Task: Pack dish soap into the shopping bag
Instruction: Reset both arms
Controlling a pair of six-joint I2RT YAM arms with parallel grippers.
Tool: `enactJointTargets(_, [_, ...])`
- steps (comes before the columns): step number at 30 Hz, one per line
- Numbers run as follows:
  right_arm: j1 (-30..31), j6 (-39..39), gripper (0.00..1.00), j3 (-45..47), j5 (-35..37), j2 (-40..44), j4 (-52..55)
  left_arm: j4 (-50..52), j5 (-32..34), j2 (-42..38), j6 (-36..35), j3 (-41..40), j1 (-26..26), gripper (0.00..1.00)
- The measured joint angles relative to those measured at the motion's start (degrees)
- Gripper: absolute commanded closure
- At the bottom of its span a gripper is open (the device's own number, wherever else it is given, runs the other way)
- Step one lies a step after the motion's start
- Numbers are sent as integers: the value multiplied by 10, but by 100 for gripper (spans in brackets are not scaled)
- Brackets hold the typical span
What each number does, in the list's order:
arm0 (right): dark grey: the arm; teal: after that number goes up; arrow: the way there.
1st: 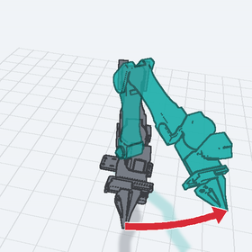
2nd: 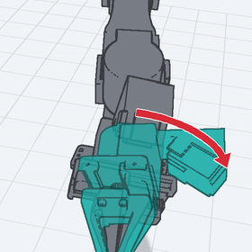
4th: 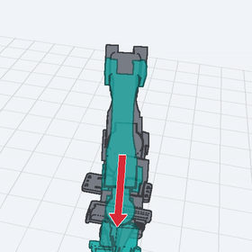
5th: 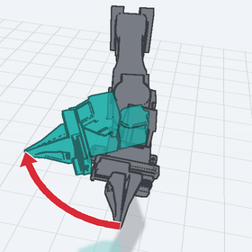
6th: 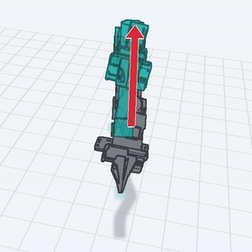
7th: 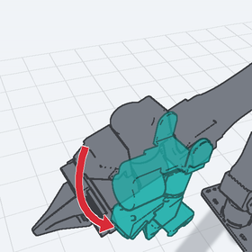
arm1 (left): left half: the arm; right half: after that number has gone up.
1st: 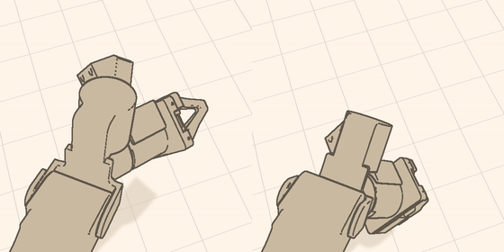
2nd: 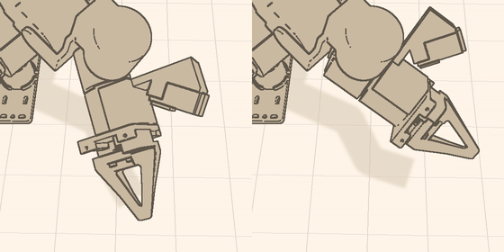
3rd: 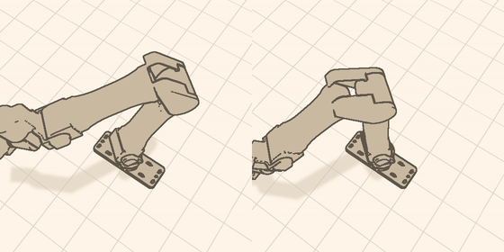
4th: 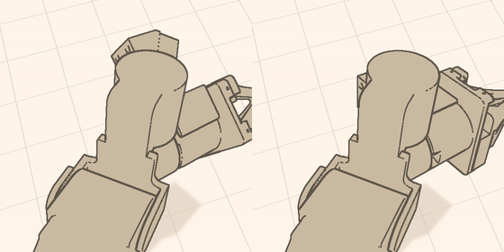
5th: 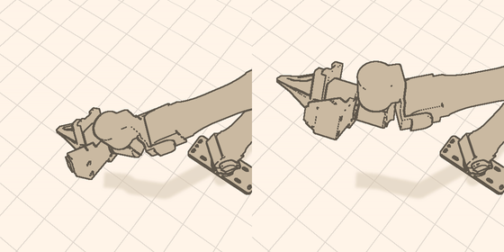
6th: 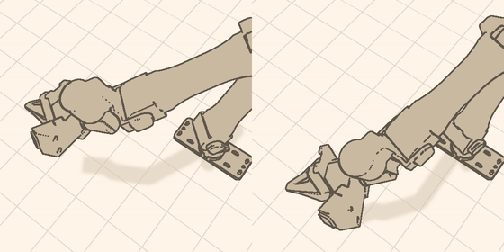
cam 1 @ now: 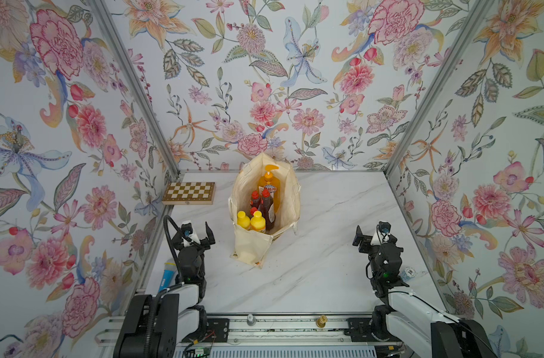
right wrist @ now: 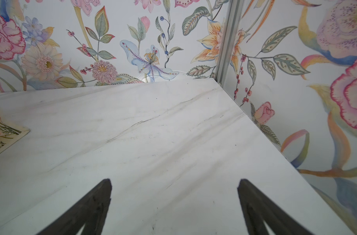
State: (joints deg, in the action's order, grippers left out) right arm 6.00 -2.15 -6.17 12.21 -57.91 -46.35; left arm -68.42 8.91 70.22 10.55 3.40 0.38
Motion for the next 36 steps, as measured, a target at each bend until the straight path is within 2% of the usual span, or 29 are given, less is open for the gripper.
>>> enactJointTargets(6, [0,0,1,0,-30,-101,-85,-82,-11,72,-19,0,1,0])
enactJointTargets(12, [0,0,1,-19,-57,-136,-97,-153,-47,190,-37,19,5,1])
enactJointTargets(15, [0,6,1,-24,-75,-137,-104,-118,-67,190,-47,40,6,1])
enactJointTargets(22, [-11,7,1,-32,-108,-141,-101,-130,-82,195,-57,55,5,1])
enactJointTargets(26, [-34,-5,1,-48,-109,-149,-92,-132,-84,195,-59,55,5,1])
enactJointTargets(36, [-31,-9,1,-48,-113,-148,-90,-125,-117,195,-81,58,1,1])
